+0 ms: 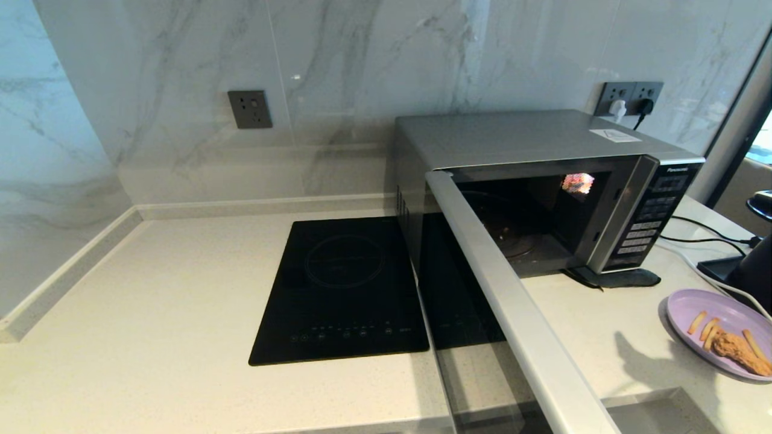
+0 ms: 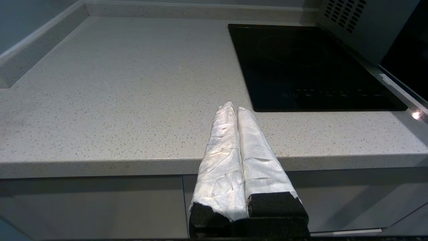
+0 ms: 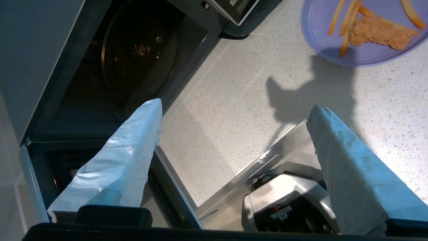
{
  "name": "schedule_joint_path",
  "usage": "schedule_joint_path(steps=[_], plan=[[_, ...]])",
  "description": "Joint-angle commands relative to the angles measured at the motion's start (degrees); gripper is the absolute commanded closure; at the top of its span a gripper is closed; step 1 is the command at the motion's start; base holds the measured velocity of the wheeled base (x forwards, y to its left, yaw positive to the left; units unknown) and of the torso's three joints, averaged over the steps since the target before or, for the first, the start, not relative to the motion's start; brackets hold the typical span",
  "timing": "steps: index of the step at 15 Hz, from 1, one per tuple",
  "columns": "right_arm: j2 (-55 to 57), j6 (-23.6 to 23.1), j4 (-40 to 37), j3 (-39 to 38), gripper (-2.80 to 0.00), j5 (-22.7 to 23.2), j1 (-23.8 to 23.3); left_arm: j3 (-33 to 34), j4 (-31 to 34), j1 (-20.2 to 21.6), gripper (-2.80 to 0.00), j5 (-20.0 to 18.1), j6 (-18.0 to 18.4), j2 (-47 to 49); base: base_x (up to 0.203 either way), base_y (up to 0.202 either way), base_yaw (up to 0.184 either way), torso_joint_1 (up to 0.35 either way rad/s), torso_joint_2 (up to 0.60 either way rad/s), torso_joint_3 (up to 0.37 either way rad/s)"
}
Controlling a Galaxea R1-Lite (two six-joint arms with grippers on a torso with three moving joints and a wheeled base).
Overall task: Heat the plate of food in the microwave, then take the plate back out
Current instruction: Close the microwave oven
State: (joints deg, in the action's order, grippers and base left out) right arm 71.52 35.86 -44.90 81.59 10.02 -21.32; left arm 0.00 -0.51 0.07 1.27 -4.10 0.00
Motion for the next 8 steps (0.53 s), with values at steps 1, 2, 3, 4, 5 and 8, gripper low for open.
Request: schedule_joint_path(steps=[1, 2, 3, 4, 5, 8], plan=[[0.28, 0.18, -0.81, 0.68, 0.0, 0.0, 0.93, 0.0, -0.02, 0.01, 0.0, 0.05, -0.03, 0.09, 0.0, 0.0, 0.0, 0.0, 0.0, 0.0], [0.28, 0.18, -0.87, 0.68, 0.0, 0.0, 1.18, 0.0, -0.02, 0.01, 0.0, 0.05, -0.03, 0.09, 0.0, 0.0, 0.0, 0.0, 0.0, 0.0], [0.2, 0.34, -0.96, 0.68, 0.0, 0.01, 1.86, 0.0, -0.02, 0.01, 0.0, 0.05, -0.03, 0.09, 0.0, 0.0, 0.0, 0.0, 0.0, 0.0], [0.14, 0.5, -1.22, 0.84, 0.0, 0.08, 2.55, 0.0, -0.02, 0.01, 0.0, 0.05, -0.03, 0.09, 0.0, 0.0, 0.0, 0.0, 0.0, 0.0], [0.11, 0.53, -1.28, 1.01, 0.0, 0.05, 3.39, 0.0, -0.02, 0.01, 0.0, 0.05, -0.03, 0.09, 0.0, 0.0, 0.0, 0.0, 0.0, 0.0], [0.26, 0.64, -3.78, 3.21, 0.0, 0.08, 8.34, 0.0, -0.02, 0.01, 0.0, 0.05, -0.03, 0.09, 0.0, 0.0, 0.0, 0.0, 0.0, 0.0]])
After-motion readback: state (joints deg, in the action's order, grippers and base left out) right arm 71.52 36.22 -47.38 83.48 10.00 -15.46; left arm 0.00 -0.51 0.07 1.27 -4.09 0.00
